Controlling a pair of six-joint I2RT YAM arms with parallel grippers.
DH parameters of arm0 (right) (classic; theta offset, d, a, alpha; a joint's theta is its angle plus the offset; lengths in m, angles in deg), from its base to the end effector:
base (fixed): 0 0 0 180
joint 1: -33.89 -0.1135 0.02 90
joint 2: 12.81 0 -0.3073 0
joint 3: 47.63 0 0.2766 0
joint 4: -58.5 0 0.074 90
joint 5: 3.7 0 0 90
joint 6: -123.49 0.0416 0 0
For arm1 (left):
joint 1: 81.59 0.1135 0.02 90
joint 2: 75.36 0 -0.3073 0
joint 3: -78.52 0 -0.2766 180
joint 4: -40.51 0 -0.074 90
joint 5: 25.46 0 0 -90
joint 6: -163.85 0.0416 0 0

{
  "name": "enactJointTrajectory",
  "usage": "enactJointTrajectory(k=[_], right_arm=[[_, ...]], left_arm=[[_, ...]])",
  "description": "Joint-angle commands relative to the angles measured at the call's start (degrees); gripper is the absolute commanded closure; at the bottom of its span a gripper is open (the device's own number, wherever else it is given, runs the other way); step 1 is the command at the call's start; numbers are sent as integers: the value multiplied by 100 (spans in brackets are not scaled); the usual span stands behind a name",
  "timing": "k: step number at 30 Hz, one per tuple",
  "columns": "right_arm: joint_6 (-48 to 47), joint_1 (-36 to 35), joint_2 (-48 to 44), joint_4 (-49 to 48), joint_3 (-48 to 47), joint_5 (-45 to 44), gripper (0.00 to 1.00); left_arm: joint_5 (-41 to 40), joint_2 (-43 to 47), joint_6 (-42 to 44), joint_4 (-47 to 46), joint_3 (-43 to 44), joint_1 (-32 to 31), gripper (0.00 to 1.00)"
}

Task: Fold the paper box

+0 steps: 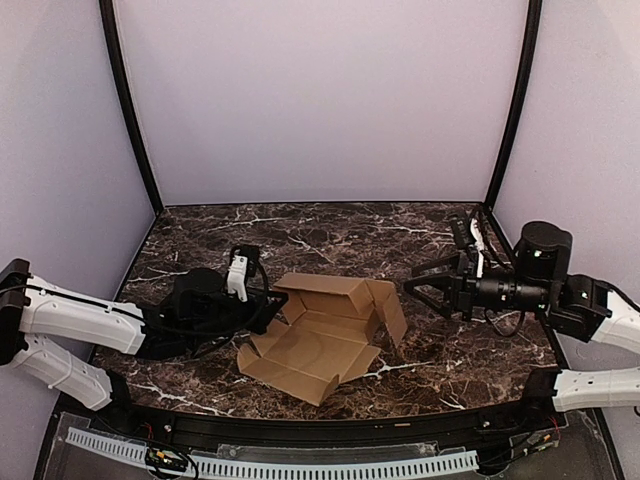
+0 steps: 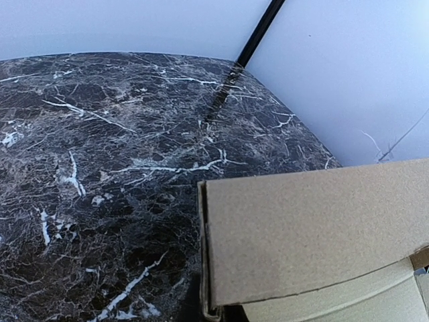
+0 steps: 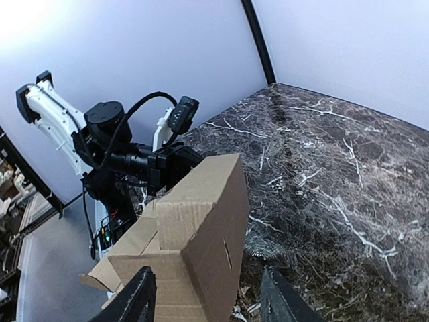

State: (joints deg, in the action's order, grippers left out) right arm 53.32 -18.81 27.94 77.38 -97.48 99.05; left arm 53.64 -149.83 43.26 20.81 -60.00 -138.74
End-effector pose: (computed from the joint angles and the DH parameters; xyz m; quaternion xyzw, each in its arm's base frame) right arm 0.0977 0.1434 0.3384 -0.2837 0.7088 0.4472 0.4660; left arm 0.1593 -0.2322 0.2326 0.1220 0.7733 -0.3744 0.4969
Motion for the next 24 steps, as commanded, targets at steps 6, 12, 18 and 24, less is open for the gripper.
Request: enactJointTrajectory(k=[6,12,18,24], right_arm=[[-782,37,556,397,-442,1171,50],[-695,33,603,410,-410,1514,51],[-502,28,423,420,-272,1923,51],[-256,-35,147,522,-68,2011,51]], left_arm=[[559,269,376,320,164,-21,99],[609,293,487,391,233,-18,99],[597,312,533,441,218,-16,99],[554,384,598,481,231,-16,99]])
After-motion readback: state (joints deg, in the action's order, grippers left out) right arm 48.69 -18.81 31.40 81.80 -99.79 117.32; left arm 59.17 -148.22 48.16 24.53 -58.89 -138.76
